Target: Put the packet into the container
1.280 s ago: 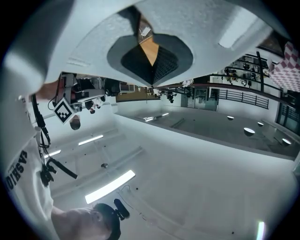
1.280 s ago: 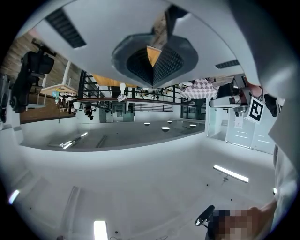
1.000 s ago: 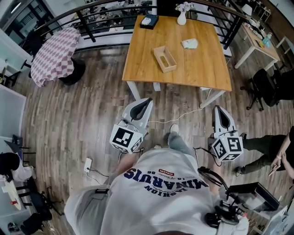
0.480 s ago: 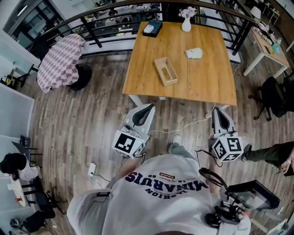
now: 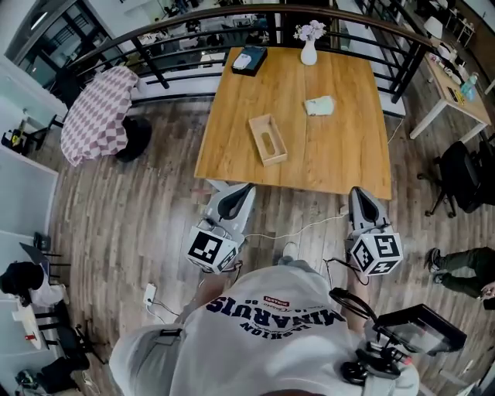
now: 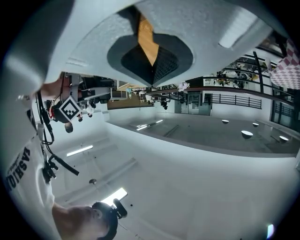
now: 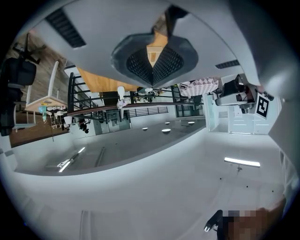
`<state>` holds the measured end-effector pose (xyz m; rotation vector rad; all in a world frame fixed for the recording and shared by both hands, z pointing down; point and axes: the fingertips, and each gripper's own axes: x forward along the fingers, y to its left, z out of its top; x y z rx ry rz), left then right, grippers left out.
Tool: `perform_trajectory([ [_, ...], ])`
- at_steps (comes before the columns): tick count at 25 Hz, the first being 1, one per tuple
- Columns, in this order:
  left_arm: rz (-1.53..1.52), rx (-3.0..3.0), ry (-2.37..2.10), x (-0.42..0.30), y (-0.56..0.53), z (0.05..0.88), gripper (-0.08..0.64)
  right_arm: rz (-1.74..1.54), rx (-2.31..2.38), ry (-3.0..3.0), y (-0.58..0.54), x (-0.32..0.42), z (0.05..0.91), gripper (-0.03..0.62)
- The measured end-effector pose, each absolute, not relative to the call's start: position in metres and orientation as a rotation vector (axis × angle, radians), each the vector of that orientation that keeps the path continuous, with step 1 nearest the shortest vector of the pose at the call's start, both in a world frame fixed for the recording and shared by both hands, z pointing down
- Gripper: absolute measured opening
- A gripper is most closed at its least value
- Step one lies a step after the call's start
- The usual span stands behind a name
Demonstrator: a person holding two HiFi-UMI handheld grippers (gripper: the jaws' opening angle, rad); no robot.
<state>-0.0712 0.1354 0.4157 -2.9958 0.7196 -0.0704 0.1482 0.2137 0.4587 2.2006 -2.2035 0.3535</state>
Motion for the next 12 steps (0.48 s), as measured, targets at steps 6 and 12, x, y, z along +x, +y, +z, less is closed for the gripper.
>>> perform_trajectory([
  [6, -0.14, -2.999, 0.781, -0.042, 0.12, 0.426, 0.002, 0.366, 2.121, -2.246, 0.189, 0.177, 0.484, 0.006],
  [12, -0.165, -2.991, 0.781, -0.021, 0.11, 0.425, 0.002, 0.373, 2.112, -2.284, 0.165, 0.197, 0.486, 0.006],
])
